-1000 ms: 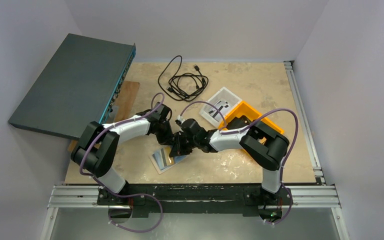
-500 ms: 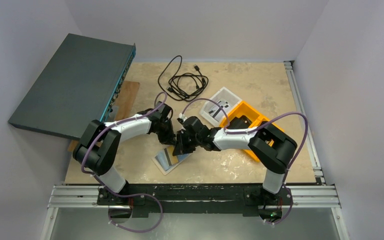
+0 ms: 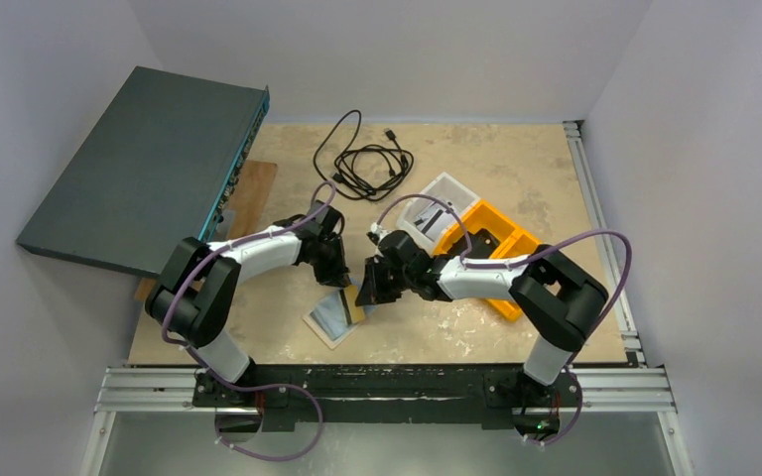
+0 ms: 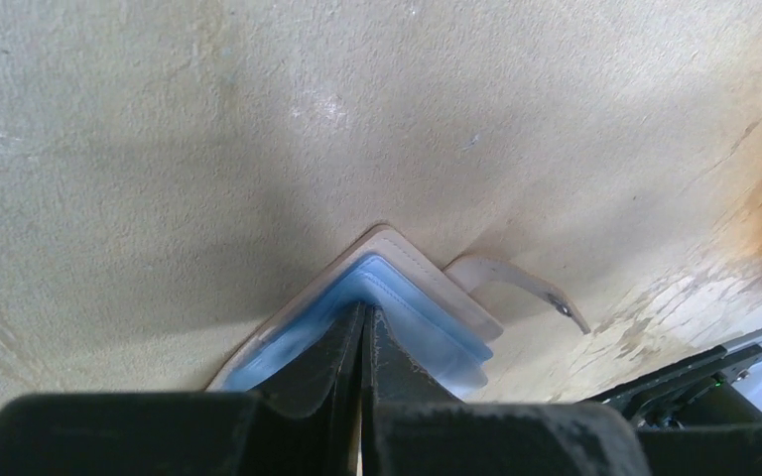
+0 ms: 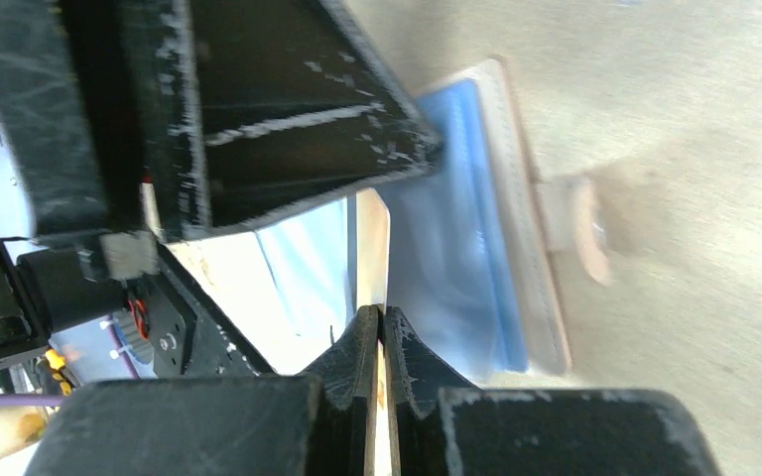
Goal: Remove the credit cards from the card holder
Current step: Remove the credit card from the card holder.
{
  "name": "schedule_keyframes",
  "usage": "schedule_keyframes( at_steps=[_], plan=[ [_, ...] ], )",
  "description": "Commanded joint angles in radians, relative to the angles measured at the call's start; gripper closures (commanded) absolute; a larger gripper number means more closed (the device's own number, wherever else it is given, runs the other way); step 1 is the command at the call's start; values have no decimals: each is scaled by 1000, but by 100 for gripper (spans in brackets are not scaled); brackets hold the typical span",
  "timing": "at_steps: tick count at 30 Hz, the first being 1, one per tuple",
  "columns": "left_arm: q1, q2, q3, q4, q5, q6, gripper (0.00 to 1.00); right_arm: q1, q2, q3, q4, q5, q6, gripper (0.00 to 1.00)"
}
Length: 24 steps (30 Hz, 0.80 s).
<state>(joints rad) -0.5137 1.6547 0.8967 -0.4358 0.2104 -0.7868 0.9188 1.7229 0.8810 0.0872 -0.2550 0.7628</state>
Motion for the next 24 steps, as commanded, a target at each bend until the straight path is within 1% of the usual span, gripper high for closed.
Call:
schedule_keyframes(
  at_steps=[1, 9, 14, 16, 20, 24],
  plan=[
    [-5, 18, 5, -34, -87, 80, 100, -46, -74, -51, 11, 5, -2, 100],
    [-7, -59, 71, -68, -57, 85, 100, -90, -190, -73, -15, -13, 12, 100],
    [-8, -133, 133, -114, -53, 96, 96, -110, -257, -77, -46, 17, 25, 100],
    [-8, -163, 154, -144, -57, 100, 93, -123, -283, -86, -58, 28, 31, 100],
    [-9, -232, 173, -185, -74, 107, 84, -169, -378, -111, -98, 66, 56, 100],
    [-9, -302, 187, -226, -72, 123, 69, -236, -475, -126, -183, 102, 69, 100]
  ],
)
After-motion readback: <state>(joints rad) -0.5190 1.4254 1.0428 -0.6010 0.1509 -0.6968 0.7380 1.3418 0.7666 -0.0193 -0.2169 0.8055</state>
